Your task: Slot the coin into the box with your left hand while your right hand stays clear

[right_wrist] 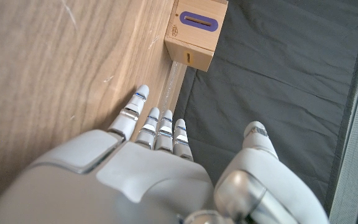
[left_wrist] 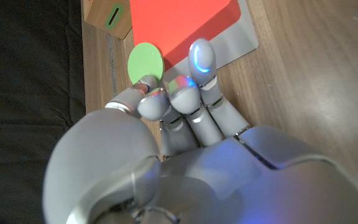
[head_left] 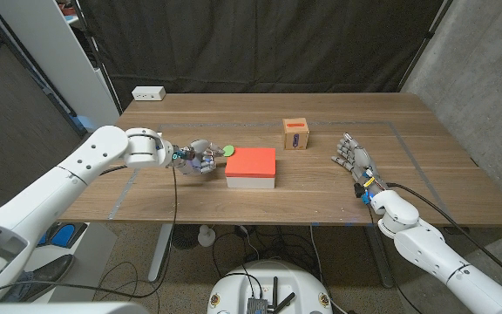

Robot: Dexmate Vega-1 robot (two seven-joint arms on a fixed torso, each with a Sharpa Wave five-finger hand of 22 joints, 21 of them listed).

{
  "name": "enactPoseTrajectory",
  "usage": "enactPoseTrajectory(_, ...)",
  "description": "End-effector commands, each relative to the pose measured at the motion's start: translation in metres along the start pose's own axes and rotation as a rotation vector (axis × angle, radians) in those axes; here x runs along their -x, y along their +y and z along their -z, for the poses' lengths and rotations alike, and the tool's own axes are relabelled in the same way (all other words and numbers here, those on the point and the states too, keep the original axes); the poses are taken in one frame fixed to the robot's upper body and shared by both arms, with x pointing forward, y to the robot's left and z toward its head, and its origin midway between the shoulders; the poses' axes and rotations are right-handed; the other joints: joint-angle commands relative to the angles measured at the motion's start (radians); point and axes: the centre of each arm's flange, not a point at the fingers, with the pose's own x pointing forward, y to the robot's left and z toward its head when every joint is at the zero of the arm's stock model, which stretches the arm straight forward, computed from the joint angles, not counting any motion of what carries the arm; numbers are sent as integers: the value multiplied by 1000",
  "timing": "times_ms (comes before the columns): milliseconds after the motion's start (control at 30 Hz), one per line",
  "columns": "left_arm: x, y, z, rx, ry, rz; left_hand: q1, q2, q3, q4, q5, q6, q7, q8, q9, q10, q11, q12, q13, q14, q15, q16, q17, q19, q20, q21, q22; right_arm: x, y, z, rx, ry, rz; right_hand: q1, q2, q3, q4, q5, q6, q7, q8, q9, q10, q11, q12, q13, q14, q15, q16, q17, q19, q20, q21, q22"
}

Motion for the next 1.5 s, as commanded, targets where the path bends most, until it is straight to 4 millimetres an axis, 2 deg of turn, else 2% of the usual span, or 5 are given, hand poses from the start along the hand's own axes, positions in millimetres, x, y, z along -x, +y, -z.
enactPoseTrajectory(33,9,7,-2,-8,-53,18,13,0,7,3,4,47,9,26,22,9,1,-4,0,4,2,0,4,-5,-30,13,-3,6,4,-23,38,-69,5,8,0,6,-1,5,9,1,4,2,7,1,7,6,8,-2,4,2,8,0,4,5)
enactPoseTrajectory(600,13,9,-6,-13,-143,54,16,-2,8,4,3,47,8,33,23,7,1,-9,3,6,2,-6,3,-16,-30,41,-18,14,8,-30,54,-75,17,8,0,6,-1,5,9,1,4,2,7,1,7,6,8,-2,4,2,8,0,4,5)
enactPoseTrajectory(1167,31,0,-9,-110,-343,11,18,-3,9,4,3,55,6,38,18,12,-1,-9,8,6,2,-9,-2,-22,-30,57,-27,20,9,-30,48,-88,28,8,0,6,-1,5,9,1,4,2,7,1,7,6,8,-2,4,2,8,0,4,5)
enactPoseTrajectory(1500,40,-12,-12,-187,-452,-52,19,-5,8,4,3,61,6,39,12,13,-1,-7,12,10,2,-10,-8,-21,-30,63,-29,23,9,-28,39,-90,33,8,0,6,-1,5,9,1,4,2,7,1,7,6,8,-2,4,2,8,0,4,5)
